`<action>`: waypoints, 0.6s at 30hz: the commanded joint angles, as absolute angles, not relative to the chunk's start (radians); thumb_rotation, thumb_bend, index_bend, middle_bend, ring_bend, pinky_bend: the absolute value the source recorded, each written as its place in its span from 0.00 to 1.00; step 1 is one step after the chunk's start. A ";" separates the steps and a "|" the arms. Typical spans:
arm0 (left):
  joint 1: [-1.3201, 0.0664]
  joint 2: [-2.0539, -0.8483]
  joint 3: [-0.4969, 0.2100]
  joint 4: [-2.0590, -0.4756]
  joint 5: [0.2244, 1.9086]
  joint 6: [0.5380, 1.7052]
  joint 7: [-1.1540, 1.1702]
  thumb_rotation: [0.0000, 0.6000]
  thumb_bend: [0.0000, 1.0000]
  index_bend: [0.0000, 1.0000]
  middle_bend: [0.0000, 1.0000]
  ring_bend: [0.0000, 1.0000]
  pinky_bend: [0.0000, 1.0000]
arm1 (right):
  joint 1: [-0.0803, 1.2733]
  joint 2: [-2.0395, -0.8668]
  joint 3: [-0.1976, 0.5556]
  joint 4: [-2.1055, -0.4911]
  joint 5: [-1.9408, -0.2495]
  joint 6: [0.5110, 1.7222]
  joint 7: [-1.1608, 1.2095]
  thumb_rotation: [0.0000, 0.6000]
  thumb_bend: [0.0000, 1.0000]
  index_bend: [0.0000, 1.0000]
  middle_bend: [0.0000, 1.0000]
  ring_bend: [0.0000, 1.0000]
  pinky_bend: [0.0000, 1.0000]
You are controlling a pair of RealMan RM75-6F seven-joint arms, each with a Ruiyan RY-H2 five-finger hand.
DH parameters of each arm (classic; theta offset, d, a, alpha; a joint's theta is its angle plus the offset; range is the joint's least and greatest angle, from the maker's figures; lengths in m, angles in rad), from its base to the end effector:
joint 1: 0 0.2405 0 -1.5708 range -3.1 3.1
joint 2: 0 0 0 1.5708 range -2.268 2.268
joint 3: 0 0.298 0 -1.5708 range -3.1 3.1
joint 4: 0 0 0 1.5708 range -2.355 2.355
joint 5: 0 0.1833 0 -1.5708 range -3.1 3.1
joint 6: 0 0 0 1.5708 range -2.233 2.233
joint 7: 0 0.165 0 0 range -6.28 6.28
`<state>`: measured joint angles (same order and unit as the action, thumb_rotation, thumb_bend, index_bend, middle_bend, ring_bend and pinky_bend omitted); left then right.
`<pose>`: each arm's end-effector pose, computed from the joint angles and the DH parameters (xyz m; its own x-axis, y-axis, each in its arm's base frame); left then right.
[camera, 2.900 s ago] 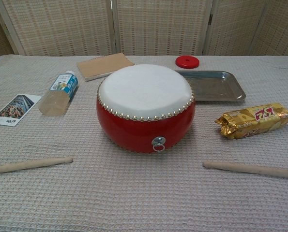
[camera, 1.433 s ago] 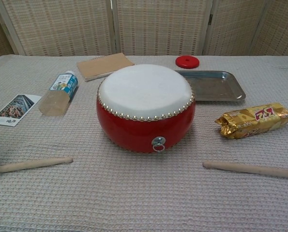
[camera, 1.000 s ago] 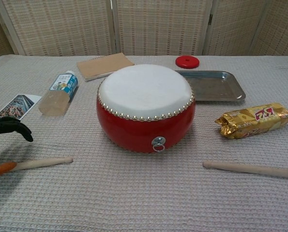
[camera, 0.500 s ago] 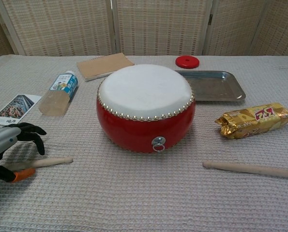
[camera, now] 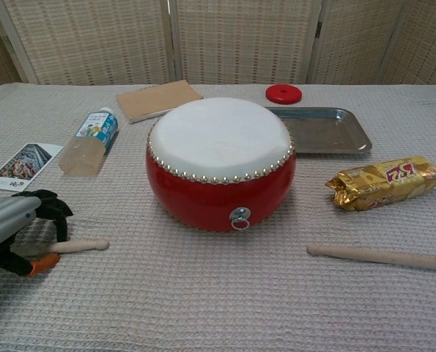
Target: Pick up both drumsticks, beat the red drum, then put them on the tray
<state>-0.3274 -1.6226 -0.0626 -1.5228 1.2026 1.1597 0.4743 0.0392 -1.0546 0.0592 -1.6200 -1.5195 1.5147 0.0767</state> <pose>-0.2827 0.2610 -0.0151 0.4210 0.3270 0.8460 0.9065 -0.1194 -0.4050 -0.3413 -0.1892 0.2282 0.3774 0.0216 0.9258 -0.9261 0.0116 0.3772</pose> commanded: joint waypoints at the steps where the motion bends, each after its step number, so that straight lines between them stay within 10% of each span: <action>1: -0.317 -1.614 -0.069 -1.522 1.246 1.204 0.408 1.00 0.45 0.61 0.25 0.05 0.01 | 0.038 -1.053 0.060 -1.620 -1.521 1.518 0.079 1.00 0.19 0.06 0.21 0.03 0.18; 18: -0.249 -1.492 -0.208 -1.462 1.337 1.253 -0.764 1.00 0.45 0.61 0.44 0.25 0.23 | 0.038 -1.049 0.053 -1.643 -1.552 1.532 0.070 1.00 0.19 0.06 0.21 0.03 0.18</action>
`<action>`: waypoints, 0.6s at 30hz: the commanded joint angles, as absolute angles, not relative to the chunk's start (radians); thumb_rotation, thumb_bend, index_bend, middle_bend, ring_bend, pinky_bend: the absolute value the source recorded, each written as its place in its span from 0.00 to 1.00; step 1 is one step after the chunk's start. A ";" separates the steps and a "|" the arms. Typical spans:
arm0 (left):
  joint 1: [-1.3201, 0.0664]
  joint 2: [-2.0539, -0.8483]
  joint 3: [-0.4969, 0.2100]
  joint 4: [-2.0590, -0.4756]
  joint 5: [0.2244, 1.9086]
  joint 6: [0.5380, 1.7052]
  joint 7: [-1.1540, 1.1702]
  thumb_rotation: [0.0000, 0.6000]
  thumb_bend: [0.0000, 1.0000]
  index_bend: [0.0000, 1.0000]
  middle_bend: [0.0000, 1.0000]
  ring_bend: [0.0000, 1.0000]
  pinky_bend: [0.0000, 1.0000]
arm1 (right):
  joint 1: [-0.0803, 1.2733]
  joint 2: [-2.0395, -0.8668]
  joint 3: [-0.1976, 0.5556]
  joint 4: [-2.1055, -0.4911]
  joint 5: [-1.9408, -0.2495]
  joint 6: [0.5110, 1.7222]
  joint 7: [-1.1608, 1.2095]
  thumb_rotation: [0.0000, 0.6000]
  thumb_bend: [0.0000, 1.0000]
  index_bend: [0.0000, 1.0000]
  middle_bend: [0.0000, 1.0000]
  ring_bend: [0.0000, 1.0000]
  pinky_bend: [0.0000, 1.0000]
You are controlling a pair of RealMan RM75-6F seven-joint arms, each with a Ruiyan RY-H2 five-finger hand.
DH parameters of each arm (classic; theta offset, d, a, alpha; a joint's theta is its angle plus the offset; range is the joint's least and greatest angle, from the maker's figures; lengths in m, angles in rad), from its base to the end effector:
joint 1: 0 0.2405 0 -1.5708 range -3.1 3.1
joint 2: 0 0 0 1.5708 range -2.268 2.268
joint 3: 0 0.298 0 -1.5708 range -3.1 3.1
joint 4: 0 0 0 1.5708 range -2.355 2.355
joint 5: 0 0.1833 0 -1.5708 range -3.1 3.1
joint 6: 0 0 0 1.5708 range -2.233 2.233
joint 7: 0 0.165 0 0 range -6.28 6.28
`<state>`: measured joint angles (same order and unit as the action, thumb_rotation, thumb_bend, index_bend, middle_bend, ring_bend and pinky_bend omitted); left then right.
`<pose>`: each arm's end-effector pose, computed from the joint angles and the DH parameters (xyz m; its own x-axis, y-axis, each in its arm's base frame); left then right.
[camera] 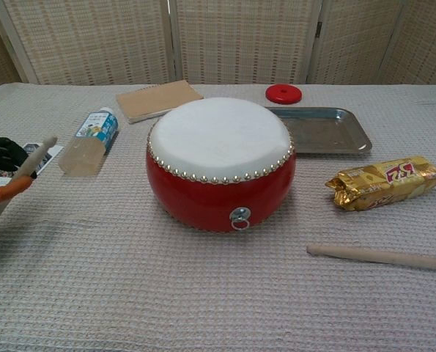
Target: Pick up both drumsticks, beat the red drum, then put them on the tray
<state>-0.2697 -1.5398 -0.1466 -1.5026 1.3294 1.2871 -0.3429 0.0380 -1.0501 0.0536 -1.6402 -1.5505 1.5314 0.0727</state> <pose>-0.2952 0.2738 0.0500 -0.2767 0.1160 0.9539 0.9609 0.0197 0.2763 -0.3329 -0.1875 0.2273 0.3680 0.0293 0.9294 -0.9294 -0.0198 0.3687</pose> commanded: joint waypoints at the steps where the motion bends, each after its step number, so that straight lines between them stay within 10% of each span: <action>1: -0.250 -1.488 -0.213 -1.458 1.333 1.237 -0.832 1.00 0.45 0.60 0.44 0.25 0.23 | 0.037 -1.049 0.053 -1.645 -1.552 1.533 0.068 1.00 0.19 0.06 0.21 0.03 0.18; 18: -0.268 -1.507 -0.280 -1.342 1.278 1.029 -1.470 1.00 0.45 0.45 0.48 0.40 0.39 | 0.027 -1.037 0.035 -1.675 -1.562 1.534 0.041 1.00 0.19 0.07 0.21 0.03 0.18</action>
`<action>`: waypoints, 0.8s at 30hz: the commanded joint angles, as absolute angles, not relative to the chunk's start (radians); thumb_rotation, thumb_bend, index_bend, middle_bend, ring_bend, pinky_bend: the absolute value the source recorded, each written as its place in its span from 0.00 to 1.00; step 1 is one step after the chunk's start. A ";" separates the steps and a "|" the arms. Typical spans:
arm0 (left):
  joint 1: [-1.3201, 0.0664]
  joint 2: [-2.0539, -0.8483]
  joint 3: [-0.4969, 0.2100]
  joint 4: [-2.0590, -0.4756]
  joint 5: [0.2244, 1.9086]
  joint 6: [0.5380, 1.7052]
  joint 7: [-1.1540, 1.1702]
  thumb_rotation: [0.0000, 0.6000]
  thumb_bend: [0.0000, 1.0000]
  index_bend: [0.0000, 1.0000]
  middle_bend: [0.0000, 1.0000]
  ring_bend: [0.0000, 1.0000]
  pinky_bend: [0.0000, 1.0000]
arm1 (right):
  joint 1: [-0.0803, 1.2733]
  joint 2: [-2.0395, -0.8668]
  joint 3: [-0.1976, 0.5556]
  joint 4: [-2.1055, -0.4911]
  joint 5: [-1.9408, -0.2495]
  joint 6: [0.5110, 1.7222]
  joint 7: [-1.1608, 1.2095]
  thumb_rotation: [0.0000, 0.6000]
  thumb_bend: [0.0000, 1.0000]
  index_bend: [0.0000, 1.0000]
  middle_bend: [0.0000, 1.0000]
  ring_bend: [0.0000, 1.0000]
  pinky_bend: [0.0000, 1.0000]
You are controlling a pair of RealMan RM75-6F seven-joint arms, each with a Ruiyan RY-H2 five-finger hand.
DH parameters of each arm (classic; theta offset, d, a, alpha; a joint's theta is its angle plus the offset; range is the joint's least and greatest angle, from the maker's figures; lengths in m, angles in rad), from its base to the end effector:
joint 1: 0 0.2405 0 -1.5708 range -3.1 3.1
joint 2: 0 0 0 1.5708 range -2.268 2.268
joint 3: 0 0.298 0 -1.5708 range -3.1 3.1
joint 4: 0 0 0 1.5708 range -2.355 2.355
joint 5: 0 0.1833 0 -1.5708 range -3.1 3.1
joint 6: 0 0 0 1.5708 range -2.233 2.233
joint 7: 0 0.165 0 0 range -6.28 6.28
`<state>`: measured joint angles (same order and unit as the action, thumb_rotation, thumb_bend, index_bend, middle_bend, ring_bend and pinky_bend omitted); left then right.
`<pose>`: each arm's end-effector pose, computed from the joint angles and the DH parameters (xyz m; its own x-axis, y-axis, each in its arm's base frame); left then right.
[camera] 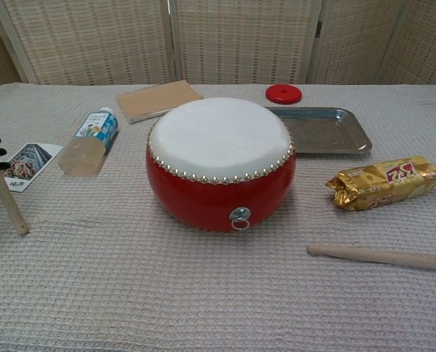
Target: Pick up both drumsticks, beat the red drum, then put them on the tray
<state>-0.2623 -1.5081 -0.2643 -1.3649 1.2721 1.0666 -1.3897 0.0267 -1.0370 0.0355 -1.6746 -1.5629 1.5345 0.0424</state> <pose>-0.3401 0.2966 0.0615 -0.9383 -0.0494 0.3423 0.3273 0.1928 0.9250 -0.3289 -0.1803 0.2258 0.3776 0.0093 0.9259 -0.9257 -0.0205 0.3778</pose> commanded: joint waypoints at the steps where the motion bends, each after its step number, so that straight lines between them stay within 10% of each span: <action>1: -0.269 -1.506 -0.280 -1.339 1.285 1.027 -1.486 1.00 0.45 0.43 0.48 0.40 0.40 | 0.027 -1.037 0.035 -1.676 -1.561 1.532 0.041 1.00 0.19 0.07 0.21 0.03 0.18; 10: -0.268 -1.525 -0.264 -1.312 1.330 1.057 -1.530 1.00 0.46 0.33 0.54 0.48 0.49 | 0.025 -1.034 0.032 -1.684 -1.560 1.530 0.036 1.00 0.19 0.07 0.21 0.03 0.18; 24: -0.244 -1.545 -0.221 -1.316 1.357 1.123 -1.447 1.00 0.28 0.58 0.69 0.62 0.61 | 0.019 -1.024 0.035 -1.694 -1.588 1.562 0.033 1.00 0.19 0.07 0.21 0.03 0.18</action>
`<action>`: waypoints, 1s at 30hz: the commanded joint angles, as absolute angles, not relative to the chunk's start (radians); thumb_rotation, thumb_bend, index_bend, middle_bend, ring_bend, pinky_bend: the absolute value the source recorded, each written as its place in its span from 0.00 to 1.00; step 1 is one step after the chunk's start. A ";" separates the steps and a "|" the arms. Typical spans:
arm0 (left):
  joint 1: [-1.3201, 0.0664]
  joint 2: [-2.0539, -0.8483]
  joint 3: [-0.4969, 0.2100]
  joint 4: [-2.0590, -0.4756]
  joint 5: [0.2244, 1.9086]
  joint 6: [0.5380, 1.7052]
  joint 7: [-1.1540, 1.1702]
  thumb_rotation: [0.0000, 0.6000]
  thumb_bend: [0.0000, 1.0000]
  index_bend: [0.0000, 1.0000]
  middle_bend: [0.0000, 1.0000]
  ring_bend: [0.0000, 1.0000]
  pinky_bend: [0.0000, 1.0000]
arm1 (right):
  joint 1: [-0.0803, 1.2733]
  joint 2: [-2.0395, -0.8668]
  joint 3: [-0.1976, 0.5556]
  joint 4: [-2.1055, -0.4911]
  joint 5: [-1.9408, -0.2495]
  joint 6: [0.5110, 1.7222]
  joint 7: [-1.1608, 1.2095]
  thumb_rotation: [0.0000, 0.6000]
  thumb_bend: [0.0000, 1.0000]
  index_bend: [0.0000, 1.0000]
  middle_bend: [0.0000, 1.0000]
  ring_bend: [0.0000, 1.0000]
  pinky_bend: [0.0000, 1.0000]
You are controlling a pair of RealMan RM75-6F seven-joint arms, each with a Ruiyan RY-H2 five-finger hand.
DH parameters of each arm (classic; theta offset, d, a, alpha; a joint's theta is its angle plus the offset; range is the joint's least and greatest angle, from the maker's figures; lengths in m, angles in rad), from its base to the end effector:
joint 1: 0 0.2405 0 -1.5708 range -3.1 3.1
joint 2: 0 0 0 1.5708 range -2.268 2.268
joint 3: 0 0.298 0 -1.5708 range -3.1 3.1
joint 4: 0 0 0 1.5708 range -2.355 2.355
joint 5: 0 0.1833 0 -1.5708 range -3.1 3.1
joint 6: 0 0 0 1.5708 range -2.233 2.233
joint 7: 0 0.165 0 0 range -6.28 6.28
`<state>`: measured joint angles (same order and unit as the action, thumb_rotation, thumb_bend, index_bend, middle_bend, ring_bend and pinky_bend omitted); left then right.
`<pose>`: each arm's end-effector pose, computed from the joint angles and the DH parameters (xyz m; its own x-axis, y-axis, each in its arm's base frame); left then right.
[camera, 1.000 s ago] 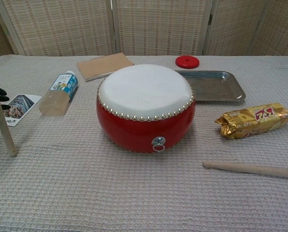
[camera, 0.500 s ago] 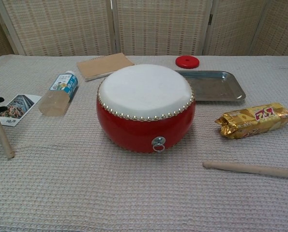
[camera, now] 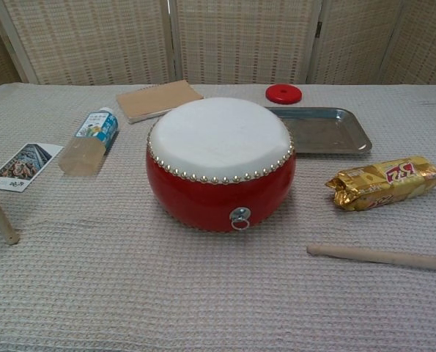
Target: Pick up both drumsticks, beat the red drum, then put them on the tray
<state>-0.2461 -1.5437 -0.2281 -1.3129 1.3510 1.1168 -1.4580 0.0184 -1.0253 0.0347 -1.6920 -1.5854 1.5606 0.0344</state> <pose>-0.3402 0.2865 0.0512 -0.9454 -0.0128 0.3257 0.3188 0.1713 0.9322 -0.3225 -0.1772 0.2305 0.3796 0.0306 0.9246 -0.9240 -0.0366 0.3806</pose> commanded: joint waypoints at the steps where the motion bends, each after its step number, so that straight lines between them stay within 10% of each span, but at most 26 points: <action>1: -0.244 -1.544 -0.218 -1.317 1.362 1.125 -1.441 1.00 0.27 0.58 0.69 0.63 0.61 | 0.019 -1.023 0.035 -1.695 -1.589 1.563 0.032 1.00 0.19 0.07 0.21 0.03 0.18; 30: -0.230 -1.635 -0.128 -1.218 1.405 1.191 -1.235 1.00 0.26 0.69 0.80 0.72 0.70 | 0.006 -1.022 0.031 -1.713 -1.601 1.586 0.014 1.00 0.19 0.07 0.21 0.03 0.18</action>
<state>-0.2308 -1.6308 -0.1311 -1.2228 1.4052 1.1917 -1.2357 0.0058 -1.0219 0.0312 -1.7135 -1.6013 1.5856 0.0143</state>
